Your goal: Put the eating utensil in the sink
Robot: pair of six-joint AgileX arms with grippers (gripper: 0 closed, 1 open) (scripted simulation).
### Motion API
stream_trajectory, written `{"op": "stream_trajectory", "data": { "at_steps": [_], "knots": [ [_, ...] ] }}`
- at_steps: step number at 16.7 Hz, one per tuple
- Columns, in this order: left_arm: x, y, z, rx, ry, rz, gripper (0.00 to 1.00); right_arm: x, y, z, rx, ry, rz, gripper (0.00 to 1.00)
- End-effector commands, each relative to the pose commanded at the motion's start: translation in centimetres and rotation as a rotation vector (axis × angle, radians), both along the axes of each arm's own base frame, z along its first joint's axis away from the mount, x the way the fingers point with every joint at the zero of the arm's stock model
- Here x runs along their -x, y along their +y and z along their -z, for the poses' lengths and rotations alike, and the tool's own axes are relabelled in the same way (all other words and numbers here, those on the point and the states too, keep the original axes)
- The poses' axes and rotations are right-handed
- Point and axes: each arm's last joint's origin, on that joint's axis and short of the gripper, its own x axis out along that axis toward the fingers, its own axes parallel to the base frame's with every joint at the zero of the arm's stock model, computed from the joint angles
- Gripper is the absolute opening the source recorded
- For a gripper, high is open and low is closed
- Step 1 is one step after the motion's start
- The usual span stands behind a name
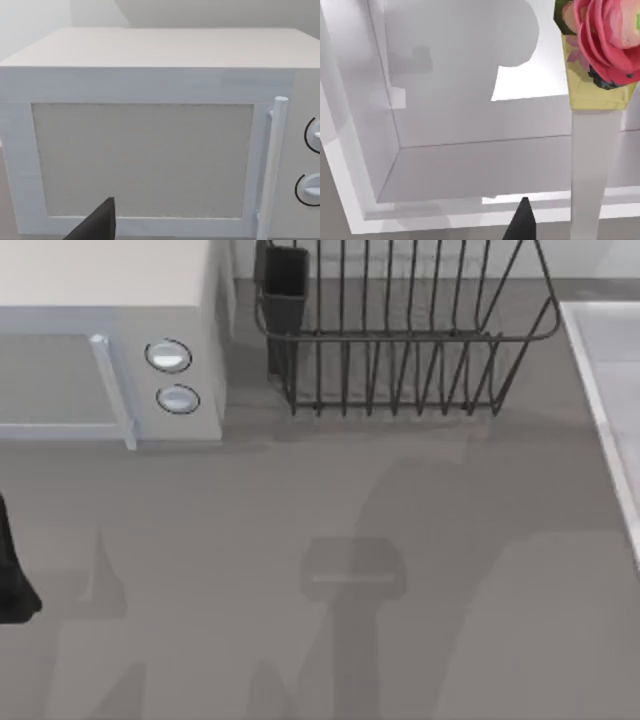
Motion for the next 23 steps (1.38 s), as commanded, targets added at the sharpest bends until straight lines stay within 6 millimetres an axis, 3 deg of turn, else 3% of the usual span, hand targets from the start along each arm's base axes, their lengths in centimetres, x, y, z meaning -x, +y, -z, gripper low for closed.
{"op": "stream_trajectory", "data": {
  "at_steps": [4,8,13,23],
  "knots": [
    [0.0,0.0,0.0,0.000,0.000,0.000,1.00,-5.6,1.4,0.8,0.014,-0.041,0.004,0.00],
    [0.0,0.0,0.0,0.000,0.000,0.000,1.00,-8.5,3.4,2.5,0.023,-0.071,0.008,0.00],
    [0.0,0.0,0.0,0.000,0.000,0.000,1.00,-9.6,4.8,3.7,0.028,-0.087,0.010,0.00],
    [0.0,0.0,0.0,0.000,0.000,0.000,1.00,-9.9,4.7,4.8,0.027,-0.097,0.012,0.00]
  ]
}}
